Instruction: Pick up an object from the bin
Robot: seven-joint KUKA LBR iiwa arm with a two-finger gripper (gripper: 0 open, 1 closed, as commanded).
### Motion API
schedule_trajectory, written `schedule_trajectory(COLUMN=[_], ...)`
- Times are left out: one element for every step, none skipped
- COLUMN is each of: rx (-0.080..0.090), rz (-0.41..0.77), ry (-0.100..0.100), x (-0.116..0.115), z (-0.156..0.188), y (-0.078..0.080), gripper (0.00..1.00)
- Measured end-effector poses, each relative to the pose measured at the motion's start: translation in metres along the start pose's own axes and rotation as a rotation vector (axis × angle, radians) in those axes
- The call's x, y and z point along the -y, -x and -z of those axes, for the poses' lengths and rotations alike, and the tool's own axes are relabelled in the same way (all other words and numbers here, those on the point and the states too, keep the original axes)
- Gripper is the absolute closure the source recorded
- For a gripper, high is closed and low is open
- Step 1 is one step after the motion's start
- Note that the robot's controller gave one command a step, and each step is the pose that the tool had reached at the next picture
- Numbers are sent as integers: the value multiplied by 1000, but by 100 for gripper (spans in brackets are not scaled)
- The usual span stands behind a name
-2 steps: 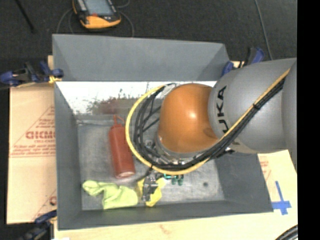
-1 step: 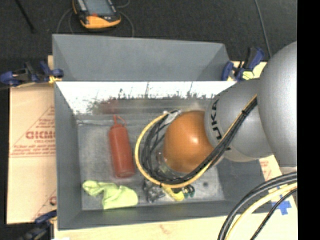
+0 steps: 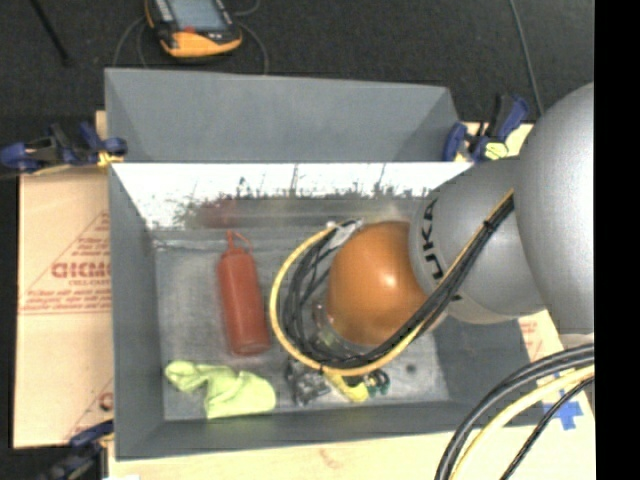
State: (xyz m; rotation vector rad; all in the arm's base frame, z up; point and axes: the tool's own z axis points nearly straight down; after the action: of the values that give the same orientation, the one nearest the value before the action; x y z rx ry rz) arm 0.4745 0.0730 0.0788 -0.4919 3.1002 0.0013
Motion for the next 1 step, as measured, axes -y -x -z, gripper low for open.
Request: schedule_trajectory(rx=[-10], rz=[135], ry=[1], x=[-3], z=[25], y=[3], gripper=[100])
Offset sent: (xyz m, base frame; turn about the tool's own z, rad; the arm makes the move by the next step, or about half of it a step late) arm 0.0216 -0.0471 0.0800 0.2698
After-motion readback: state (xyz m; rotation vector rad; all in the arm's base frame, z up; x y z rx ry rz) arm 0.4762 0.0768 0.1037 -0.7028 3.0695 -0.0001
